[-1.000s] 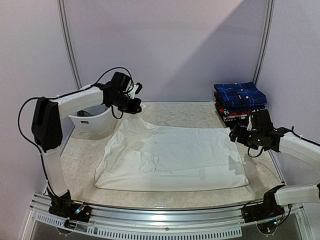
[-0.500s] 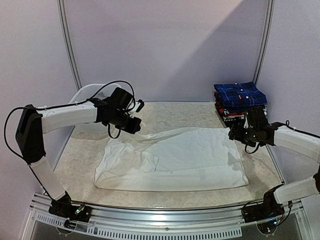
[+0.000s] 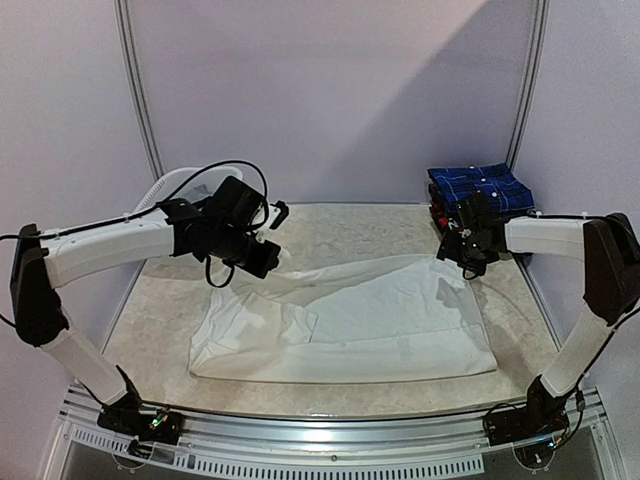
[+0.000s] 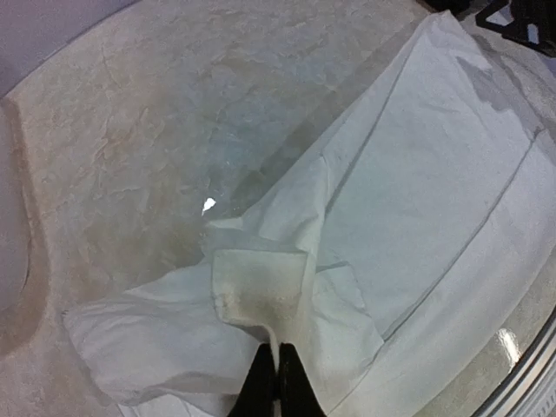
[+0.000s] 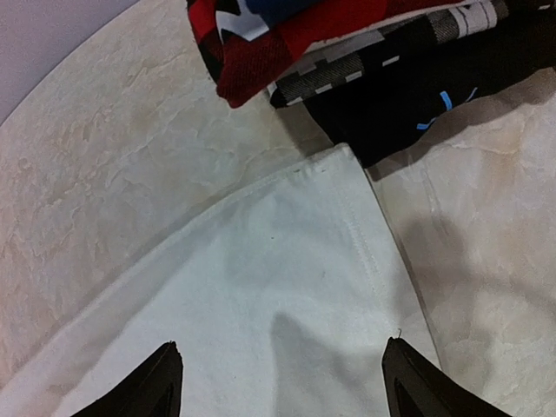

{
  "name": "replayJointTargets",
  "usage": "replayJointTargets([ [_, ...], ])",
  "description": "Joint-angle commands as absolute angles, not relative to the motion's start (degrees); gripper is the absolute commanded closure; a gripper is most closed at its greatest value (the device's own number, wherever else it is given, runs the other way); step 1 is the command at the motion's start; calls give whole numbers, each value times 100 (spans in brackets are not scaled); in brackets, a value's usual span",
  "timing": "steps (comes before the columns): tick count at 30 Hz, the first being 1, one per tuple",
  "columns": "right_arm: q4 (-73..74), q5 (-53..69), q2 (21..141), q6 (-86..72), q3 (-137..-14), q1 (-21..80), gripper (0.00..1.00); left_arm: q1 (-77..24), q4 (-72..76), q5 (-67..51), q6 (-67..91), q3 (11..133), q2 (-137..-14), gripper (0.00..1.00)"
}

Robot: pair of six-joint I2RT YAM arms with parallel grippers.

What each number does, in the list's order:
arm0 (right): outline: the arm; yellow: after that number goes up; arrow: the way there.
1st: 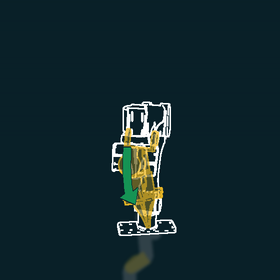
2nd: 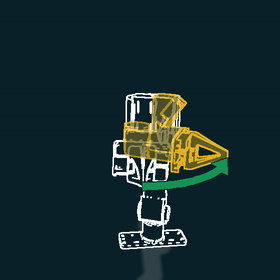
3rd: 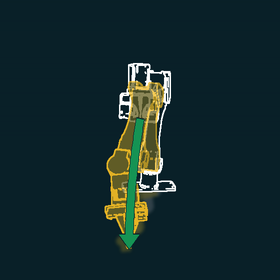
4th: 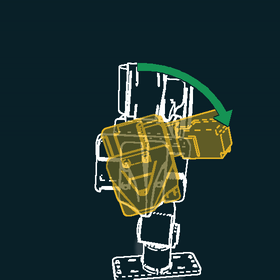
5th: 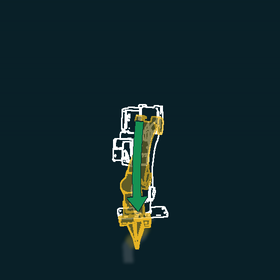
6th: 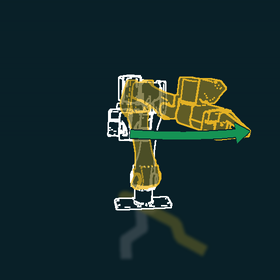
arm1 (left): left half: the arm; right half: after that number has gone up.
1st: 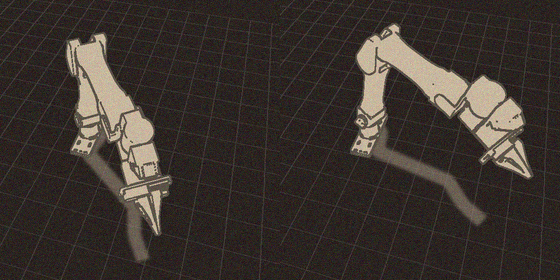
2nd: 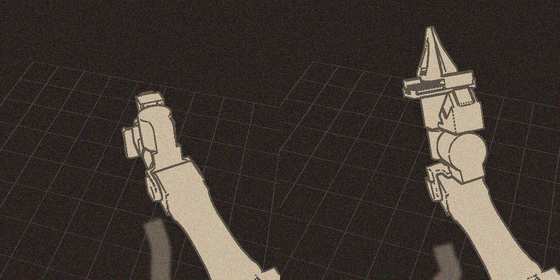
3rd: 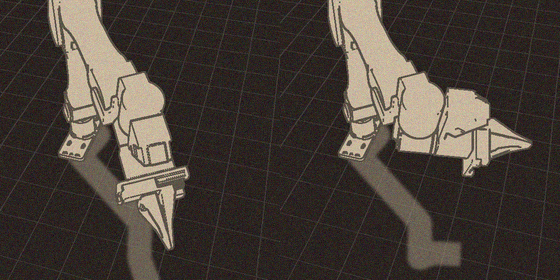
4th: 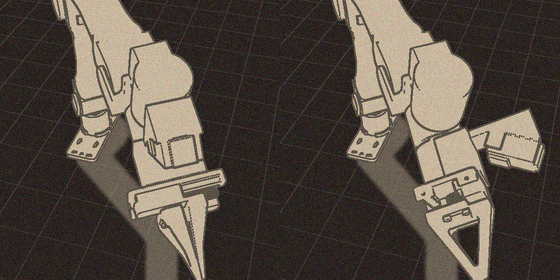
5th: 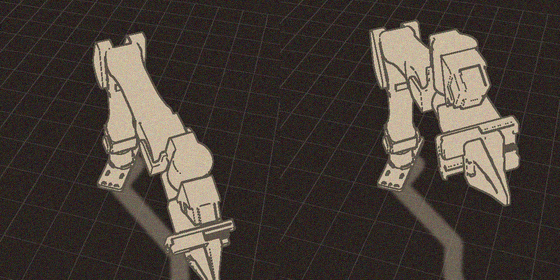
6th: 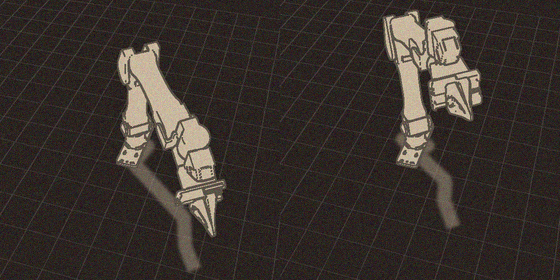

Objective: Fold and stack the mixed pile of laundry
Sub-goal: Pick up the 1/3-folded T-shirt from the center of the board.

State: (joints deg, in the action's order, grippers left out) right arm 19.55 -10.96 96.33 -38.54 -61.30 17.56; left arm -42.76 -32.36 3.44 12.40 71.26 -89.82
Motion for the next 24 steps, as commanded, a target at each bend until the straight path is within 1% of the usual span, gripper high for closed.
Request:
replayJointTargets([
  [1,1883,-1042,9915,-3994,-6379,1749,19,-4464,-3942,889,1288,6825,-8289,100],
  [3,1869,-1044,9999,-3992,-6404,1749,19,-4465,-3936,1110,1333,6321,-8092,100],
  [7,1955,-1102,10134,-4007,-6498,1749,19,-4446,-3719,1434,1415,5807,-8171,100],
  [14,2067,-1270,10390,-4091,-6591,1748,21,-4438,-3545,1550,1345,5927,-8887,100],
  [17,2091,-1238,10447,-4135,-6532,1744,25,-4438,-3475,1505,1346,5967,-9047,100],
  [24,2005,-1275,10299,-4279,-6145,1745,38,-4428,-3400,1632,1362,5914,-9113,100],
])
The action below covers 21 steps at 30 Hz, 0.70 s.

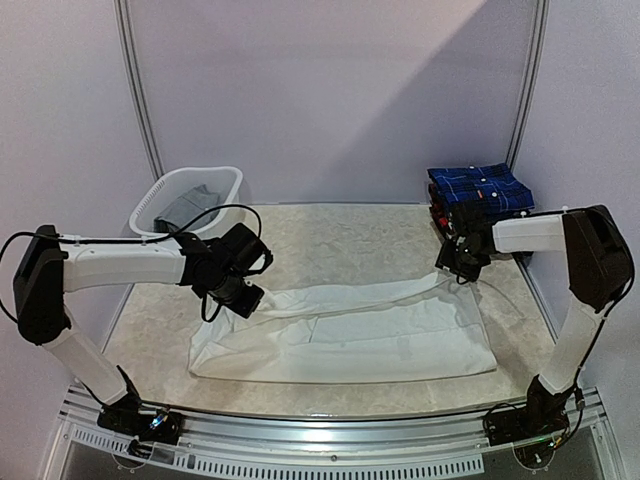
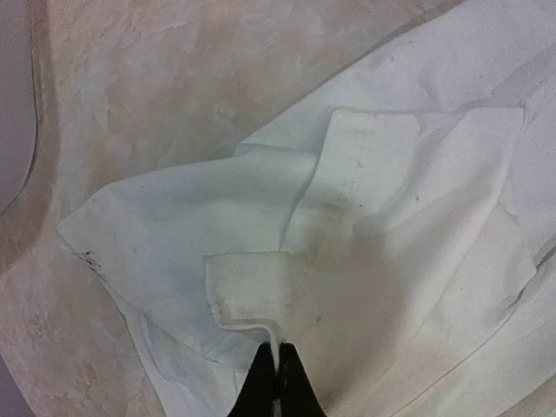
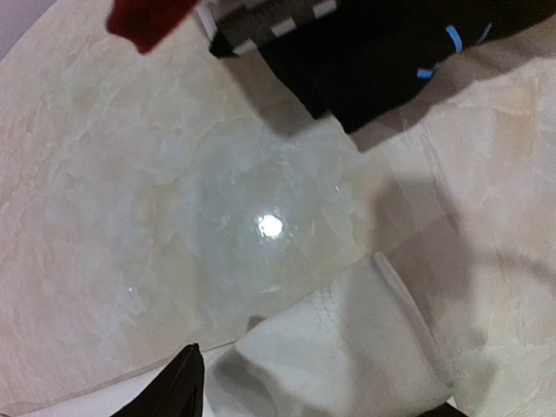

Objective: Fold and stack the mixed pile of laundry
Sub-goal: Pick up the 1/3-folded T-shirt from the center of the board, then fold the 1/3-folded T-shirt at the center of the board.

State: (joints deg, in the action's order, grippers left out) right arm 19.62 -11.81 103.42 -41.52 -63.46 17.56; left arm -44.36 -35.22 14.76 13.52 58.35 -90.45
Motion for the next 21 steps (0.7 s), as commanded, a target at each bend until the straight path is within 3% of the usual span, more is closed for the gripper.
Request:
replayJointTargets([
  [1,2030,-1283,10273,-4276,-6136,1746,40,-4423,-3397,1642,1362,5915,-9126,100],
  [14,2029,-1466,9689,-4128,-5837,1751,85,-4226,-3464,1748,1326,6464,-9303,100],
  [21,1966,-1325,9601,-3917,-5884,1745,99,-3806,-3716,1942,979,7563,-9758,100],
])
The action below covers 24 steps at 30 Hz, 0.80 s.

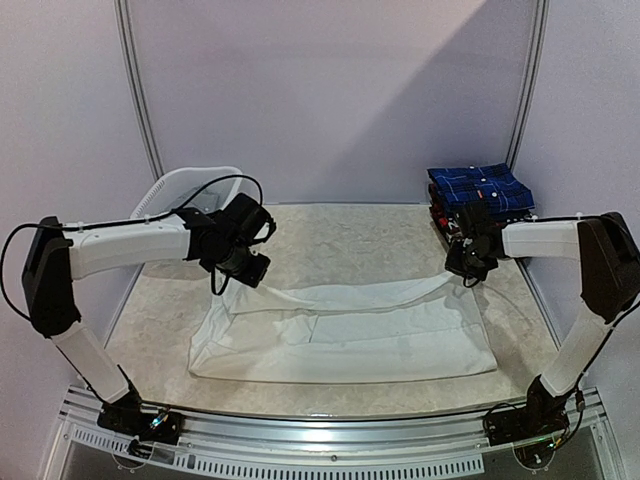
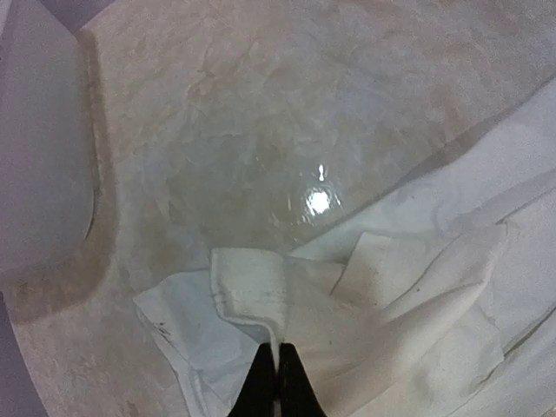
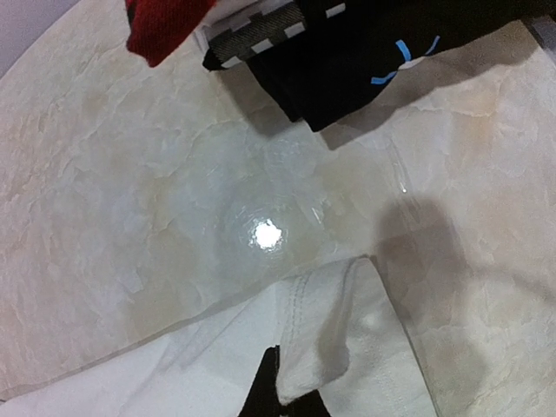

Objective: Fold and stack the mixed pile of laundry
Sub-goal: Fold the 1/3-folded T-shirt at the center of the board.

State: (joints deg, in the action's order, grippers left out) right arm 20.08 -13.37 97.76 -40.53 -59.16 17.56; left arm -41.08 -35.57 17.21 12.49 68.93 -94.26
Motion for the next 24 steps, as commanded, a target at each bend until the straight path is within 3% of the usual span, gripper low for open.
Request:
replayJointTargets([
  [1,1953,-1270,9619,-3904,-5924,1748,100,-3722,-3753,1984,878,7805,-9901,100],
  [14,2184,-1338,10176,-3849,-7038,1699,100,-2815,-3759,2167,-474,10425,-11780,100],
  [24,2357,-1274,10103,-3851,-6889,1688,100,-2828,-3630,1908,-387,9653,-11320,100],
])
